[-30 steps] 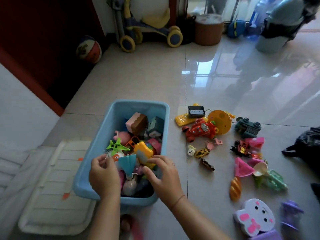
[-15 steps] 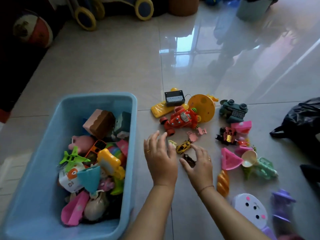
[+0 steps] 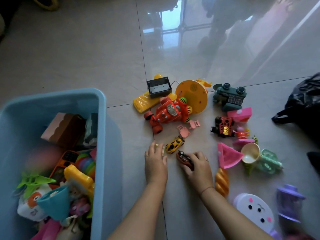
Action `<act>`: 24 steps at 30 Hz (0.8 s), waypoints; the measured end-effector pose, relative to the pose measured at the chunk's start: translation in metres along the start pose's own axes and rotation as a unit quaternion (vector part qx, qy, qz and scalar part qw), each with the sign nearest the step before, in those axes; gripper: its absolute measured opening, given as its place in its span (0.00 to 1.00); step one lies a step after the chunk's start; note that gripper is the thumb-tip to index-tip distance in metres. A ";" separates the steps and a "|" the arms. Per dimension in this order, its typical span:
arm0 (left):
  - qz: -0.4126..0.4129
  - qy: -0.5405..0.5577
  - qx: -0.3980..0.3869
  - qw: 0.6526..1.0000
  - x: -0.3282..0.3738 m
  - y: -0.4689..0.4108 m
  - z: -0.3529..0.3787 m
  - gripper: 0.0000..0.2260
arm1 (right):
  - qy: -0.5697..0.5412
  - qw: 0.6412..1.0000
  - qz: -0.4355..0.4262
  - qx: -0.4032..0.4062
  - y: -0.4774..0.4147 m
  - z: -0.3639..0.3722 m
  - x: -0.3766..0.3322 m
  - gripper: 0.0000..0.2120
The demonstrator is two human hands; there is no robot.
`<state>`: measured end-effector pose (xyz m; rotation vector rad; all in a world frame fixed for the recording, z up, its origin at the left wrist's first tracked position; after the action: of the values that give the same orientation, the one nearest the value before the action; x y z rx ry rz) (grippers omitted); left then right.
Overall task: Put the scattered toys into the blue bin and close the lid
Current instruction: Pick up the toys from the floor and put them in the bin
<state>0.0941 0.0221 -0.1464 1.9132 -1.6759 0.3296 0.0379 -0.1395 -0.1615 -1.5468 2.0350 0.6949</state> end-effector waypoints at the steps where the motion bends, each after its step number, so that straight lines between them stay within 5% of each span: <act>1: -0.011 0.020 0.015 1.000 -0.004 0.005 -0.004 0.19 | -0.008 1.000 0.006 0.000 0.001 -0.001 0.002 0.16; 8: 0.054 0.097 0.124 0.986 0.029 0.054 -0.074 0.19 | -0.050 0.997 0.045 0.049 0.025 -0.027 -0.016 0.13; 13: 0.088 0.163 0.251 0.950 0.043 0.095 -0.177 0.18 | -0.143 0.984 -0.009 0.110 0.029 -0.062 -0.108 0.13; 18: 0.045 0.178 0.362 0.914 0.003 0.116 -0.274 0.17 | -0.254 0.953 -0.135 0.095 0.054 -0.080 -0.241 0.10; 24: -0.057 0.125 0.419 0.898 -0.082 0.133 -0.333 0.16 | -0.220 0.949 -0.227 0.013 0.100 -0.040 -0.323 0.16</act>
<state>0.0100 0.2691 0.1129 2.3918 -1.3297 1.3658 0.0159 0.0896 0.0898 -1.5931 1.2995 0.7411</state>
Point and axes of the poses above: each hand's wrist, its own y-axis away from the middle knuckle, its own z-axis out of the palm, x = y × z, the point moved 10 cm from there along -y, towards the middle knuckle, and after that the axes turned 5 degrees about -z, right-handed, at the moved point
